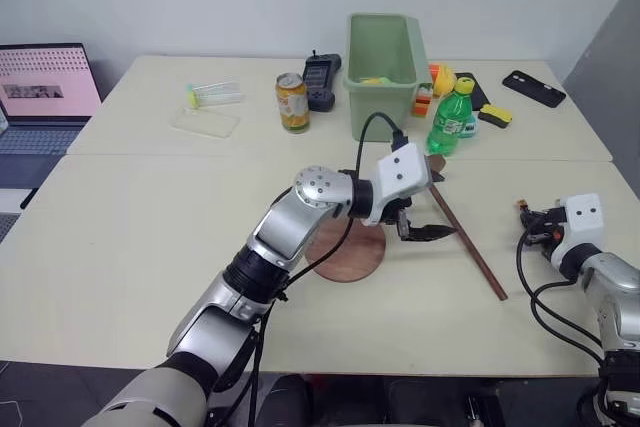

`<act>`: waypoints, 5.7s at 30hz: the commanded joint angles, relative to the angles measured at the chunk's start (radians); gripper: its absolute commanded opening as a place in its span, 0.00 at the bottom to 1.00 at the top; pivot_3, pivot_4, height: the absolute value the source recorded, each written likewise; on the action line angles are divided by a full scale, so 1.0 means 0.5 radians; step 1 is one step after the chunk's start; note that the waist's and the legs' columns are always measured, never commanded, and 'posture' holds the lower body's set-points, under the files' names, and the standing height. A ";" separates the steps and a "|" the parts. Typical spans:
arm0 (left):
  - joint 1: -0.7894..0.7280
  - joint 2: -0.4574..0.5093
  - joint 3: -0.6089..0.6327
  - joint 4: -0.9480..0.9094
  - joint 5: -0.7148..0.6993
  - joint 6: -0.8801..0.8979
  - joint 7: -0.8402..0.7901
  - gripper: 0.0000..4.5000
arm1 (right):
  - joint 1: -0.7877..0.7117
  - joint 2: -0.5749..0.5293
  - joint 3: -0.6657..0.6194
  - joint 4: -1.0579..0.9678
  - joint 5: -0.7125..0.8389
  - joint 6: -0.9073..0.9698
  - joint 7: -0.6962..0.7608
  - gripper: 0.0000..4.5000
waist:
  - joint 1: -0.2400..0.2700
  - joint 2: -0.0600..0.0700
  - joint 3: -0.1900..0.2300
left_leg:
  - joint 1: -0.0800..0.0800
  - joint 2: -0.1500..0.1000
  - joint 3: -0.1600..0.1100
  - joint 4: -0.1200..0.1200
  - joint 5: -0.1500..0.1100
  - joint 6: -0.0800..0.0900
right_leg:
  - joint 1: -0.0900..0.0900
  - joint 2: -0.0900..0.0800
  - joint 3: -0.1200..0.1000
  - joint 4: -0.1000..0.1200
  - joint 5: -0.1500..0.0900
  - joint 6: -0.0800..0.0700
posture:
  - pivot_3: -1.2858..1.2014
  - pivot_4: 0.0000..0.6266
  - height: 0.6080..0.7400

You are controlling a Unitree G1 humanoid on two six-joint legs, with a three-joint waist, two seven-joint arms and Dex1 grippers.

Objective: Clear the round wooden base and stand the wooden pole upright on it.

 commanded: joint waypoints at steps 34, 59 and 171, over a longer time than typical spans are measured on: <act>0.455 0.993 0.381 -0.305 0.018 -0.257 -0.443 1.00 | -0.567 -0.384 0.202 -1.509 0.852 2.036 -0.233 0.99 | 0.009 0.003 0.003 | -0.002 0.016 -0.008 0.000 0.000 0.001 | 0.001 0.001 -0.002 -0.002 -0.001 0.001 | 0.52 0.24 1.00; 0.635 0.771 0.282 -0.534 0.154 -0.278 -0.162 1.00 | -1.702 -0.268 1.278 0.208 0.431 2.103 0.207 0.88 | -0.004 0.003 0.003 | -0.016 0.012 -0.007 0.002 -0.001 0.001 | -0.011 -0.003 -0.008 -0.002 0.000 0.002 | 0.52 0.24 1.00; 0.868 1.324 0.775 -0.340 -0.226 -0.536 -0.622 1.00 | -0.320 0.893 1.112 -0.984 0.219 -0.396 0.163 0.05 | -0.042 0.004 0.002 | -0.029 0.022 -0.002 0.006 0.001 -0.002 | -0.040 0.004 -0.005 0.023 0.000 0.001 | 0.52 0.24 1.00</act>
